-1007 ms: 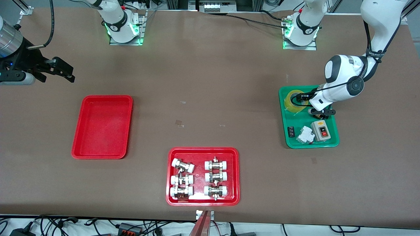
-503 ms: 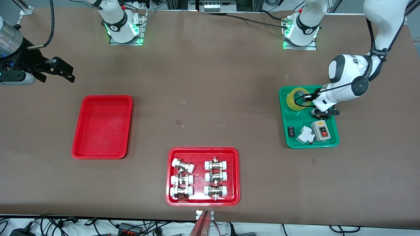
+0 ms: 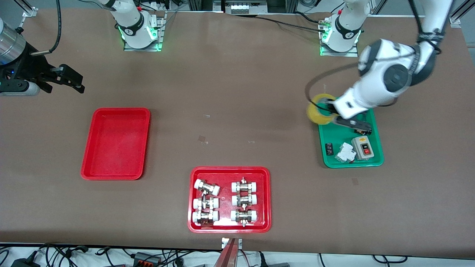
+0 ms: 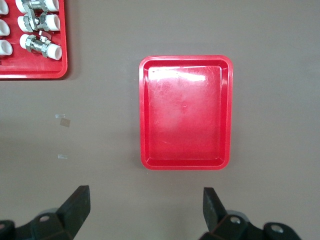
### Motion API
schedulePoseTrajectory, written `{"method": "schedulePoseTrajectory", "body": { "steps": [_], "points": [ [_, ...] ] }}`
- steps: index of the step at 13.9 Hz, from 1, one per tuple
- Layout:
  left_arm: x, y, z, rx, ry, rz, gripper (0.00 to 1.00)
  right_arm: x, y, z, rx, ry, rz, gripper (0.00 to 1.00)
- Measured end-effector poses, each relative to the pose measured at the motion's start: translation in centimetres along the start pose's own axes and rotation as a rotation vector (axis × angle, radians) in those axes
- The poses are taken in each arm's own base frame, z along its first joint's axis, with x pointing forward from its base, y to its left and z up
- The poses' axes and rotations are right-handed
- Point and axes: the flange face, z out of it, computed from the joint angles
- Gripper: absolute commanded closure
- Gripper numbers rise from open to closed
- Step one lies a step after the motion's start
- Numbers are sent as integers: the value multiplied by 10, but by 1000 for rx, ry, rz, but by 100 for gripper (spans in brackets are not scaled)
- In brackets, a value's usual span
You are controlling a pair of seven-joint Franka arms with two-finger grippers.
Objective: Left arm passes tape to right arm into tray
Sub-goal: 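Carry the tape toward the middle while the right gripper reaches toward it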
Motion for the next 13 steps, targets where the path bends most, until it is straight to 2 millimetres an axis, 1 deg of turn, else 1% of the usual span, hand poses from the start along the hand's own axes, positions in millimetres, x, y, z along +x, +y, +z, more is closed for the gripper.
{"method": "schedulePoseTrajectory", "body": {
  "steps": [1, 2, 5, 6, 7, 9, 11, 13],
  "points": [
    [8, 30, -11, -39, 21, 10, 99, 0, 0, 0, 0, 0, 0, 0],
    [17, 53, -20, -84, 34, 30, 99, 0, 0, 0, 0, 0, 0, 0],
    [55, 104, -45, -225, 78, 107, 99, 0, 0, 1, 0, -4, 0, 0],
    [67, 121, -52, -272, 89, 131, 99, 0, 0, 2, -1, -10, 0, 0],
    [75, 138, -54, -310, 91, 155, 99, -1, 0, 4, -2, -22, 0, 0],
    [82, 168, -46, -365, 89, 190, 99, -1, 1, 8, -4, -45, 1, 0],
    [91, 195, -34, -429, 167, 192, 99, 0, 1, 16, -5, -70, 1, 0],
    [94, 223, -19, -490, 233, 173, 99, 1, 1, 27, -4, -111, -2, 0]
  ]
}}
